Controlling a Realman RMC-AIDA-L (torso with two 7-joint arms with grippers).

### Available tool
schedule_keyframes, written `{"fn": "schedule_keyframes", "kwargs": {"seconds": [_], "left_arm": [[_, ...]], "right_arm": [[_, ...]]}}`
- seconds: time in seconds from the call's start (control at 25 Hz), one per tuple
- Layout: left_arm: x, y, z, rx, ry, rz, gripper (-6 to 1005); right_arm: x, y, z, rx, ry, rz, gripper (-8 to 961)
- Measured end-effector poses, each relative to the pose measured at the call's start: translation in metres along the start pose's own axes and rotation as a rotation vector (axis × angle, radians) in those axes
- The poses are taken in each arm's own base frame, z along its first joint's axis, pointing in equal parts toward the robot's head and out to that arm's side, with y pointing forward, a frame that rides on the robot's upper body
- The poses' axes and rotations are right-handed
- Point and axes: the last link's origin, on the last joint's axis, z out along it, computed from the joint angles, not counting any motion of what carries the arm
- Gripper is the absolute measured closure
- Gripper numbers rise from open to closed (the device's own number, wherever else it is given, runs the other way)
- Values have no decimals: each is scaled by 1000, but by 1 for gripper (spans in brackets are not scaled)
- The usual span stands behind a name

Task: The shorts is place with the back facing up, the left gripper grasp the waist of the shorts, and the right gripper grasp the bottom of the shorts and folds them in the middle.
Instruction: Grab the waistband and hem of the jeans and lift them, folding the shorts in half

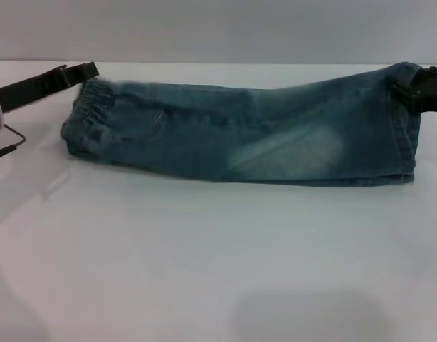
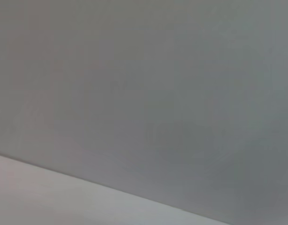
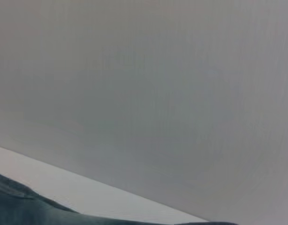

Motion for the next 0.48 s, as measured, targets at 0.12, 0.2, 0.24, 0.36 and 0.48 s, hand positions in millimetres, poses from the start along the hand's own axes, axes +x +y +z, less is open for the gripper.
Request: {"fn": "schedule_keyframes", "kwargs": {"seconds": [0.12,0.2,0.24,0.36,0.48], "left_arm": [[0,0,1,-1,-3,2,852],[-1,1,1,-4,-6,12,769],[-1,1,1,-6,-6,14,728],[-1,2,1,-9,-7,14,554],[-2,2,0,-11,-8,13,332]], "right_arm": [[0,0,0,0,1,-1,543],[0,0,0,1,2,-1,448],[1,-1,0,3,3,-1,440],[3,-1,-1,5,9,-1,415],[6,1,-1,-1,18,0,399]]}}
